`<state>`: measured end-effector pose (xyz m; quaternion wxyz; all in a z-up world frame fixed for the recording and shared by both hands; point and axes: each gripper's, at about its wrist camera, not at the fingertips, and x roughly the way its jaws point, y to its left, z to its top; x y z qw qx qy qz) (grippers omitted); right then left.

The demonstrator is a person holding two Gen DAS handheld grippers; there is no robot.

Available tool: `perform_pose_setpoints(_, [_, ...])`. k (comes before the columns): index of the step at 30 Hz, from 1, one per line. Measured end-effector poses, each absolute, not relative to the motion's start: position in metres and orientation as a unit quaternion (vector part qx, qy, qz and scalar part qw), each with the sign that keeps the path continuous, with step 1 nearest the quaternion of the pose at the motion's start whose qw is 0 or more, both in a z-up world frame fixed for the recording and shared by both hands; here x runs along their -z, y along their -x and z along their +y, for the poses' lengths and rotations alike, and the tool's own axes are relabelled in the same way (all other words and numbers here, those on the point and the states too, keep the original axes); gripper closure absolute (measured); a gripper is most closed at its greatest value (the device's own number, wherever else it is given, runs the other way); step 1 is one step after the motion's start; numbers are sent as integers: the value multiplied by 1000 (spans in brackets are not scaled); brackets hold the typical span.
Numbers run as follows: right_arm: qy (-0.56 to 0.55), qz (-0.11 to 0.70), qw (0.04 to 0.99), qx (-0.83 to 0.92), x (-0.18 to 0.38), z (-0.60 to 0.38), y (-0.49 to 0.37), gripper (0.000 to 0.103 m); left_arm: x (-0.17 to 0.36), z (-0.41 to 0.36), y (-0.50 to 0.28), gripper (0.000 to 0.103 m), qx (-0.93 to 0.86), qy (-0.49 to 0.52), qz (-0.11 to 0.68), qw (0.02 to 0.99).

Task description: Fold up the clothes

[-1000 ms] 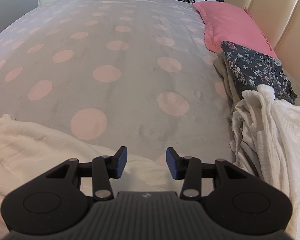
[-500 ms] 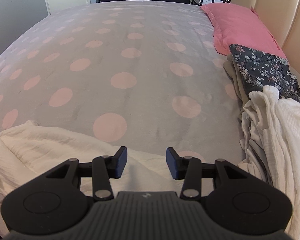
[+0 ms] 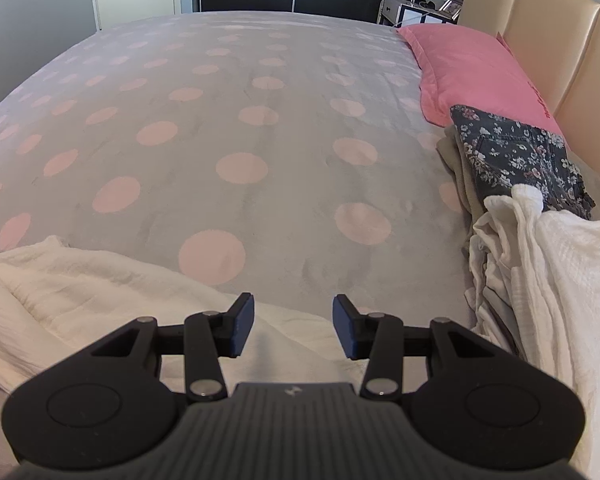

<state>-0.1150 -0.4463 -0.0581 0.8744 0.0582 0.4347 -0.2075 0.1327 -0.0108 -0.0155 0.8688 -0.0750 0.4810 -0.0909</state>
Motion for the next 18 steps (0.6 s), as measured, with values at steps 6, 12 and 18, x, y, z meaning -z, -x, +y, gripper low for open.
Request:
perform_pose_setpoints(6, [-47, 443, 873, 200, 63, -443, 107, 56, 34, -38, -147, 98, 112, 47, 533, 837])
perform_pose_setpoints(12, [-31, 447, 874, 189, 68, -438, 101, 55, 56, -74, -166, 86, 116, 31, 565, 816])
perform_pose_setpoints(18, [-38, 456, 869, 188, 76, -443, 98, 54, 87, -111, -181, 83, 86, -29, 583, 807])
